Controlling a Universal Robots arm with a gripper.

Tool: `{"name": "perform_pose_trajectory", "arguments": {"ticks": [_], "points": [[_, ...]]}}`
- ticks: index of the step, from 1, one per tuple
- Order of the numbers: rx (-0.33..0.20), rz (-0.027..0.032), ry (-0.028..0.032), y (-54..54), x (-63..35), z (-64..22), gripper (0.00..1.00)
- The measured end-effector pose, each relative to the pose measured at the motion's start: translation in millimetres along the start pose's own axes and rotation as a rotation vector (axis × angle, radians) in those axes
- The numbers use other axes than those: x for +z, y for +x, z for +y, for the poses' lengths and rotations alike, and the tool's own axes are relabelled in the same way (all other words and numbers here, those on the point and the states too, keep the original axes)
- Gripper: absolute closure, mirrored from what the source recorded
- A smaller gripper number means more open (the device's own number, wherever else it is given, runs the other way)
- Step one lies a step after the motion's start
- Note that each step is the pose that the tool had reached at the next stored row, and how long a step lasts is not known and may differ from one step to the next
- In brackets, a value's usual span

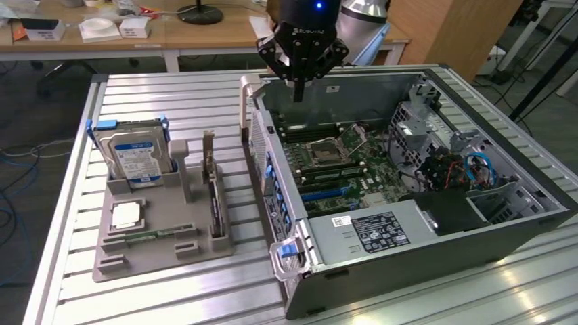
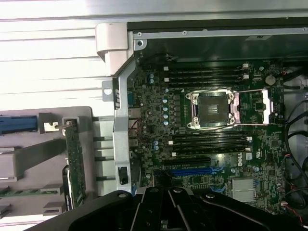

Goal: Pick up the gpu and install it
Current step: 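Reach for the gpu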

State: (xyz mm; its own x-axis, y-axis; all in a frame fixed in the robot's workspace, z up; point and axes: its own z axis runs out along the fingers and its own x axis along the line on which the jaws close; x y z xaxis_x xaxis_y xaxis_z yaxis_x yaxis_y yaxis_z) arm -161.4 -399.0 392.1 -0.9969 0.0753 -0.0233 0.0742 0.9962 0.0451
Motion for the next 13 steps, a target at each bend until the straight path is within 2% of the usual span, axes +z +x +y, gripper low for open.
{"name": "perform_pose_trajectory", "arguments": {"ticks": [13], "points": [[0.0, -0.0001, 0.0, 2.9, 0.1, -0.2, 0.89]]}}
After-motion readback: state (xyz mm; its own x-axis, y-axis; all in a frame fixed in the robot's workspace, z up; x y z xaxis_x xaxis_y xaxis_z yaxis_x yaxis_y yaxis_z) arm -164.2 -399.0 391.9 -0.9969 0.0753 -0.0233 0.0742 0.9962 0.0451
